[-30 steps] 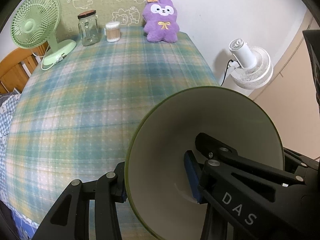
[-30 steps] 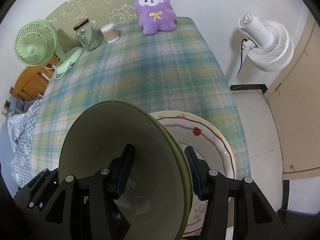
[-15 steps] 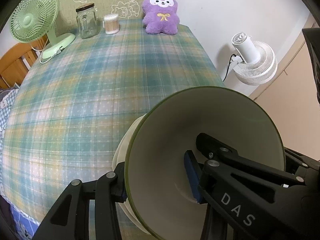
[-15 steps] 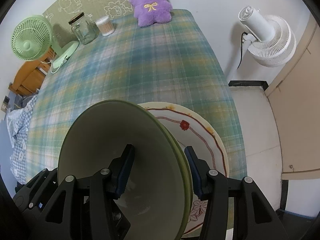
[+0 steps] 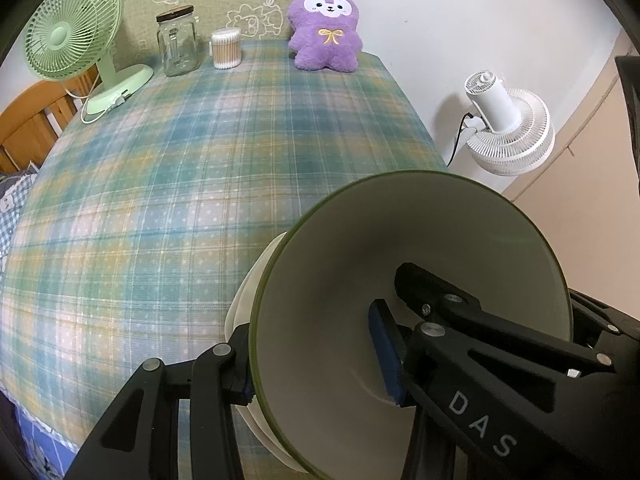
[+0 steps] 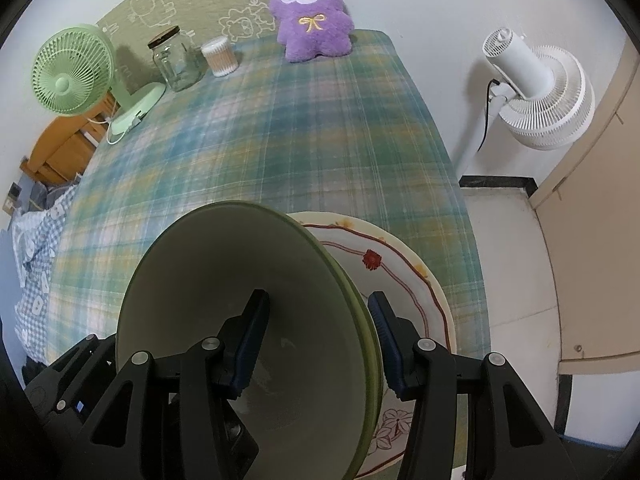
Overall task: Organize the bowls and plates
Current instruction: 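Lift the stacked bowls with both grippers and carry them over the floral plate stack, then lower the bowls onto the floral plates and open both grippers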
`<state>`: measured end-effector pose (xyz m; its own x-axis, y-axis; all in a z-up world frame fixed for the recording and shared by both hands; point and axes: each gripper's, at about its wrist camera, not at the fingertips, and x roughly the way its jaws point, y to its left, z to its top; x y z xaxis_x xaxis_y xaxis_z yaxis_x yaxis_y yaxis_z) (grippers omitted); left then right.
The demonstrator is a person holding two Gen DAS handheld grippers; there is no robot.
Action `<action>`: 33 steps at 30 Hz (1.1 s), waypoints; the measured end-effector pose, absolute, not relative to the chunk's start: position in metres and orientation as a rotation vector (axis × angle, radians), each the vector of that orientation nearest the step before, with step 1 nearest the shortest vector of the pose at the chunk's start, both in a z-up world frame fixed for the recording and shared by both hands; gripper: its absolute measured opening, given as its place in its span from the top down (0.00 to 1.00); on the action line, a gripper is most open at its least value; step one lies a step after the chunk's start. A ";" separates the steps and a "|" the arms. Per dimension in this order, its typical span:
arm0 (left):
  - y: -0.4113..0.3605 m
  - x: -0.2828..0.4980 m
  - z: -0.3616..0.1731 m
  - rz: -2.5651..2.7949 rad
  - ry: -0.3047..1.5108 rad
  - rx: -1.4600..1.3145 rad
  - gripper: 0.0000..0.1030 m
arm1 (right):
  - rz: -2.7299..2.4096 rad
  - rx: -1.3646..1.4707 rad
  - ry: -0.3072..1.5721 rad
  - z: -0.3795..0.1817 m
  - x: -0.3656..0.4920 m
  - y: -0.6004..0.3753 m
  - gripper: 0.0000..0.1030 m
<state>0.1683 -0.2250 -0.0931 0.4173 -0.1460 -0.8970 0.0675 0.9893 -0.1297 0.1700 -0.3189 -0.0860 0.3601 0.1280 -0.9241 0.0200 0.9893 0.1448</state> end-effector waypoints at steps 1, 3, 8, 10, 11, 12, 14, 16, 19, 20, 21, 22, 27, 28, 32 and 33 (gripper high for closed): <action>-0.225 0.169 -0.093 -0.128 1.136 -0.080 0.53 | 0.070 0.136 1.201 -0.086 0.170 -0.319 0.46; -0.224 0.170 -0.093 -0.121 1.150 -0.091 0.51 | 0.072 0.131 1.204 -0.086 0.171 -0.319 0.46; -0.223 0.170 -0.089 -0.096 1.149 -0.080 0.34 | 0.058 0.129 1.211 -0.082 0.172 -0.323 0.39; -0.224 0.171 -0.086 -0.093 1.145 -0.076 0.27 | 0.041 0.126 1.200 -0.079 0.171 -0.325 0.31; -0.224 0.171 -0.085 -0.091 1.143 -0.074 0.26 | 0.036 0.127 1.195 -0.077 0.170 -0.326 0.31; -0.223 0.170 -0.083 -0.088 1.138 -0.070 0.25 | 0.035 0.127 1.193 -0.076 0.170 -0.326 0.30; -0.223 0.170 -0.081 -0.084 1.134 -0.063 0.23 | 0.034 0.127 1.191 -0.073 0.169 -0.327 0.29; -0.223 0.170 -0.078 -0.080 1.134 -0.060 0.21 | 0.031 0.126 1.189 -0.070 0.168 -0.328 0.28; -0.222 0.170 -0.073 -0.063 1.127 -0.052 0.20 | 0.026 0.122 1.181 -0.065 0.166 -0.328 0.27; -0.221 0.169 -0.071 -0.056 1.119 -0.047 0.20 | 0.025 0.120 1.179 -0.063 0.166 -0.328 0.27; -0.220 0.168 -0.069 -0.051 1.113 -0.042 0.20 | 0.022 0.115 1.177 -0.060 0.165 -0.328 0.27; -0.220 0.167 -0.066 -0.048 1.106 -0.039 0.20 | 0.020 0.112 1.172 -0.057 0.165 -0.328 0.27; -0.214 0.163 -0.052 -0.032 1.066 -0.029 0.20 | 0.010 0.103 1.126 -0.041 0.159 -0.326 0.27; -0.211 0.162 -0.048 -0.025 1.059 -0.024 0.20 | 0.015 0.105 1.117 -0.038 0.158 -0.325 0.27; -0.200 0.156 -0.035 -0.018 1.030 -0.014 0.19 | 0.001 0.099 1.081 -0.023 0.151 -0.318 0.27; -0.197 0.154 -0.032 -0.017 1.022 -0.012 0.18 | -0.005 0.095 1.074 -0.020 0.150 -0.316 0.27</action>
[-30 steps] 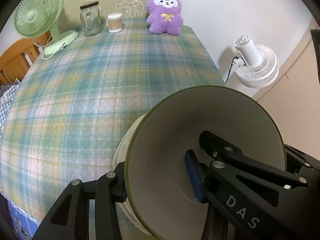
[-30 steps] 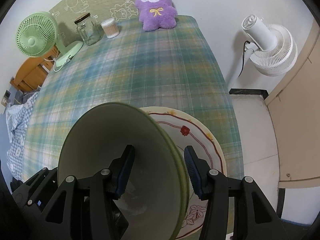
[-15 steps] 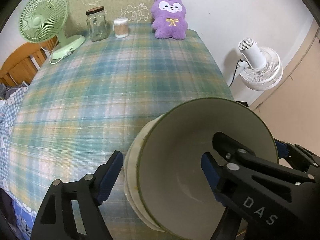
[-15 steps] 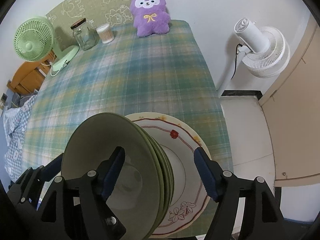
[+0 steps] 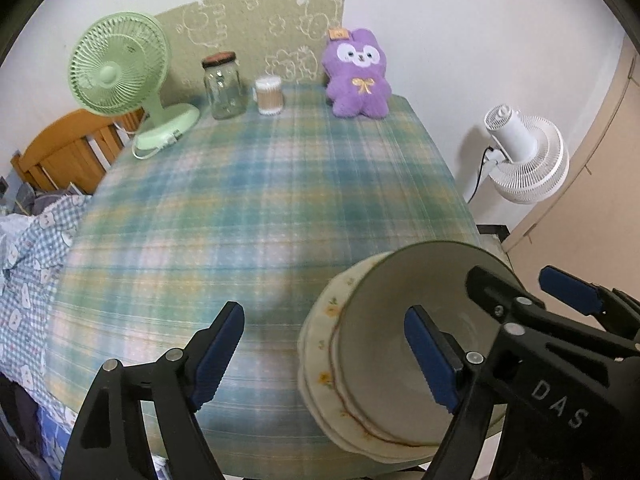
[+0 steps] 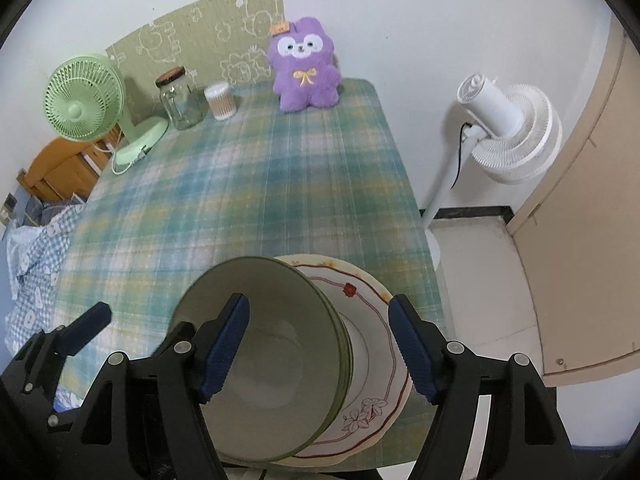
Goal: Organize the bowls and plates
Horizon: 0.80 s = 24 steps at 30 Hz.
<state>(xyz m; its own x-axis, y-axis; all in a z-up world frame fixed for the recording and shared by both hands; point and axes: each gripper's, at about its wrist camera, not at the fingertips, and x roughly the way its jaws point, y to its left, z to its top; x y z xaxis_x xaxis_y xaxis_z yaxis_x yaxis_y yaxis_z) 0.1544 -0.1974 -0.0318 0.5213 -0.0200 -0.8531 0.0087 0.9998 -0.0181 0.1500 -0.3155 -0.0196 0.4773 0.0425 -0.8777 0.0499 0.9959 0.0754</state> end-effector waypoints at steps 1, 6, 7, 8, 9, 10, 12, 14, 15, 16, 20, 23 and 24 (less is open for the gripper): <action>-0.193 0.152 -0.027 -0.017 1.009 -0.010 0.18 | -0.009 0.091 1.063 -0.016 0.148 -0.313 0.27; -0.169 0.144 -0.013 -0.023 0.976 -0.009 0.14 | -0.049 0.083 1.009 -0.001 0.138 -0.298 0.27; -0.166 0.144 -0.011 -0.023 0.973 -0.010 0.13 | -0.063 0.082 1.003 0.002 0.137 -0.295 0.27; -0.159 0.142 -0.008 -0.026 0.966 -0.014 0.13 | -0.077 0.084 0.995 0.006 0.135 -0.291 0.27; -0.152 0.141 -0.005 -0.031 0.956 -0.015 0.11 | -0.084 0.086 0.986 0.009 0.133 -0.288 0.27; -0.147 0.139 -0.003 -0.034 0.947 -0.011 0.11 | -0.093 0.086 0.974 0.013 0.130 -0.284 0.27; -0.138 0.137 0.001 -0.043 0.930 -0.005 0.11 | -0.109 0.086 0.954 0.019 0.125 -0.275 0.27; -0.129 0.133 0.007 -0.071 0.900 0.010 0.11 | -0.117 0.094 0.936 0.023 0.120 -0.265 0.27; -0.125 0.131 0.009 -0.079 0.888 0.017 0.11 | -0.116 0.099 0.924 0.025 0.117 -0.260 0.27; -0.119 0.129 0.012 -0.085 0.876 0.025 0.11 | -0.116 0.104 0.913 0.027 0.114 -0.255 0.27; -0.094 0.121 0.016 -0.102 0.849 0.037 0.10 | -0.123 0.126 0.879 0.031 0.102 -0.231 0.27; -0.075 0.115 0.016 -0.091 0.826 0.054 0.10 | -0.127 0.131 0.857 0.031 0.094 -0.212 0.27; -0.070 0.114 0.015 -0.085 0.821 0.058 0.10 | -0.125 0.132 0.849 0.030 0.091 -0.206 0.27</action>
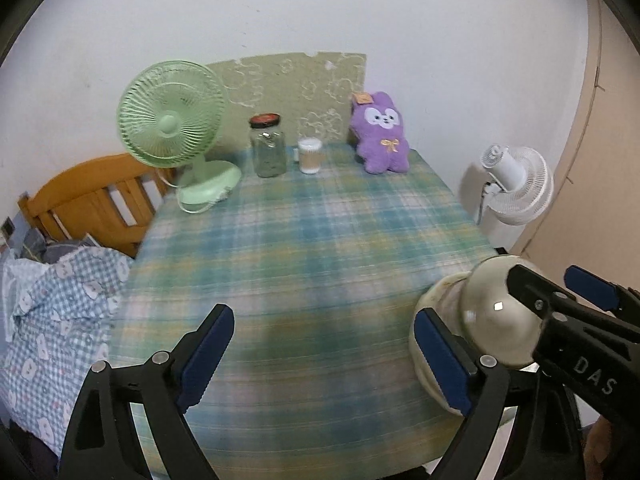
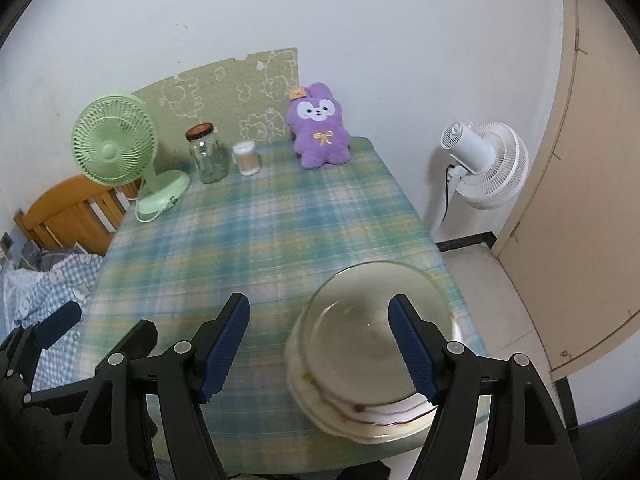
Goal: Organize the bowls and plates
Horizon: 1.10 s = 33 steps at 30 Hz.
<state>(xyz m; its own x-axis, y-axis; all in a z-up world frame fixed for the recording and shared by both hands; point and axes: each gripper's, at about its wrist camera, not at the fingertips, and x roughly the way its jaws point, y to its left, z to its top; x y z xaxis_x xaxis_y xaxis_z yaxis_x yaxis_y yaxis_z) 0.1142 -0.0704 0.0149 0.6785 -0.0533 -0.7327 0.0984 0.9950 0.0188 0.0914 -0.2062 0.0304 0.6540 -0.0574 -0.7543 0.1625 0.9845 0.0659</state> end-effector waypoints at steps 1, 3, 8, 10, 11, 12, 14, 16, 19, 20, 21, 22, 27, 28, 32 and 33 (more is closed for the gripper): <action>-0.064 0.113 0.014 -0.079 0.819 0.062 0.10 | -0.123 0.133 0.843 0.029 0.089 -0.201 0.27; -0.050 0.110 0.011 -0.073 0.822 0.063 0.10 | -0.119 0.136 0.829 0.027 0.083 -0.191 0.27; -0.024 0.100 0.007 -0.055 0.788 0.058 0.10 | -0.108 0.129 0.834 0.016 0.076 -0.170 0.27; -0.014 0.096 0.006 -0.037 0.759 0.049 0.08 | -0.100 0.122 0.838 0.011 0.073 -0.164 0.27; -0.011 0.094 0.006 -0.034 0.756 0.047 0.07 | -0.095 0.118 0.837 0.008 0.072 -0.161 0.27; -0.008 0.093 0.005 -0.035 0.756 0.046 0.05 | -0.090 0.115 0.834 0.005 0.071 -0.159 0.27; -0.004 0.091 0.000 -0.035 0.758 0.051 0.05 | -0.085 0.112 0.827 0.000 0.068 -0.157 0.27; -0.004 0.090 -0.005 -0.032 0.771 0.068 0.05 | -0.079 0.102 0.818 -0.004 0.065 -0.156 0.27; -0.002 0.083 -0.012 -0.026 0.775 0.060 0.05 | -0.063 0.089 0.815 -0.008 0.060 -0.155 0.27; -0.002 0.080 -0.013 -0.021 0.773 0.058 0.05 | -0.059 0.090 0.815 -0.009 0.058 -0.155 0.27; -0.003 0.078 -0.015 -0.015 0.773 0.057 0.05 | -0.054 0.094 0.816 -0.010 0.056 -0.155 0.24; -0.004 0.076 -0.018 -0.014 0.780 0.054 0.04 | -0.051 0.097 0.818 -0.011 0.053 -0.155 0.20; -0.004 0.065 -0.023 -0.014 0.806 0.024 0.04 | -0.028 0.083 0.822 -0.014 0.039 -0.154 0.18; -0.004 0.064 -0.024 -0.009 0.807 0.021 0.04 | -0.022 0.082 0.824 -0.015 0.037 -0.154 0.18; -0.005 0.056 -0.025 0.004 0.803 0.015 0.04 | -0.009 0.080 0.828 -0.019 0.030 -0.155 0.18; -0.005 0.055 -0.026 0.008 0.802 0.018 0.04 | -0.007 0.080 0.828 -0.020 0.029 -0.155 0.18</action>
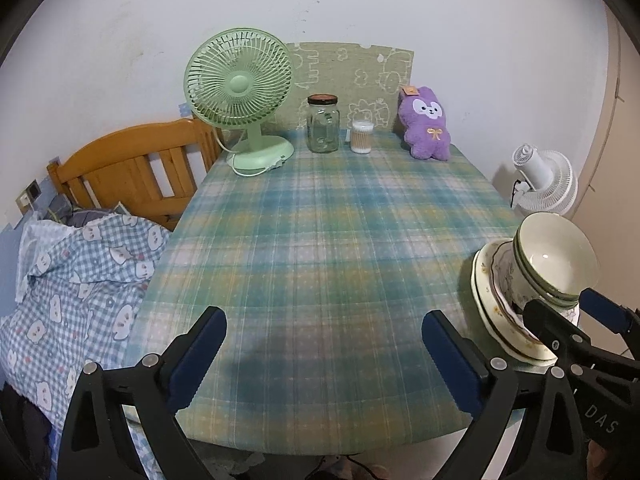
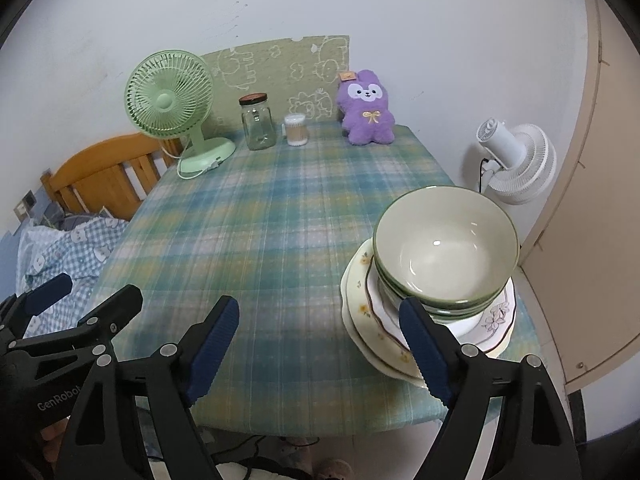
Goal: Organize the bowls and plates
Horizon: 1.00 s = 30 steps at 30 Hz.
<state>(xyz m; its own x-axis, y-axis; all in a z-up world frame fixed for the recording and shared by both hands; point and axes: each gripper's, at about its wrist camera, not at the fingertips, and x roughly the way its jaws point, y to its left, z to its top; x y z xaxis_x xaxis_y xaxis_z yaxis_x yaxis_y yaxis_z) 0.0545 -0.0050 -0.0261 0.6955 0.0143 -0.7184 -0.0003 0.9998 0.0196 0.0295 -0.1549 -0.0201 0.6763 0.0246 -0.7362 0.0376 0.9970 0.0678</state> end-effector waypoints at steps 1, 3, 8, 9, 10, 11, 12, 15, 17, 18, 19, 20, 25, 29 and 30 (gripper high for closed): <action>-0.006 0.053 -0.027 0.012 0.800 0.021 0.04 | -0.007 0.079 0.829 -0.021 0.028 -0.155 0.18; -0.006 0.050 -0.029 0.011 0.801 0.021 0.04 | -0.008 0.082 0.827 -0.023 0.027 -0.156 0.18; -0.006 0.047 -0.030 0.012 0.796 0.028 0.03 | -0.012 0.096 0.818 -0.025 0.024 -0.157 0.18; -0.006 0.046 -0.030 0.012 0.794 0.028 0.03 | -0.011 0.096 0.816 -0.025 0.023 -0.157 0.18; -0.006 0.046 -0.030 0.013 0.791 0.029 0.03 | -0.009 0.096 0.814 -0.025 0.023 -0.157 0.18; -0.006 0.045 -0.030 0.015 0.789 0.029 0.03 | -0.007 0.095 0.811 -0.024 0.023 -0.157 0.18; -0.005 0.045 -0.030 0.016 0.787 0.028 0.03 | -0.005 0.094 0.809 -0.024 0.022 -0.156 0.18; -0.004 0.044 -0.029 0.021 0.782 0.026 0.03 | -0.002 0.089 0.804 -0.023 0.022 -0.156 0.18; -0.004 0.044 -0.028 0.022 0.778 0.028 0.03 | -0.001 0.087 0.801 -0.022 0.022 -0.155 0.18; -0.003 0.044 -0.028 0.022 0.777 0.028 0.03 | -0.001 0.087 0.800 -0.022 0.022 -0.155 0.18; -0.003 0.044 -0.028 0.023 0.776 0.030 0.03 | -0.001 0.088 0.800 -0.022 0.022 -0.155 0.18; -0.003 0.044 -0.028 0.025 0.776 0.032 0.03 | 0.000 0.088 0.800 -0.022 0.023 -0.155 0.18; -0.002 0.045 -0.028 0.028 0.777 0.035 0.03 | 0.000 0.088 0.799 -0.022 0.023 -0.155 0.18; -0.002 0.045 -0.028 0.030 0.774 0.035 0.03 | 0.004 0.088 0.799 -0.022 0.025 -0.154 0.18; -0.001 0.045 -0.027 0.033 0.773 0.036 0.03 | 0.003 0.088 0.800 -0.022 0.025 -0.154 0.18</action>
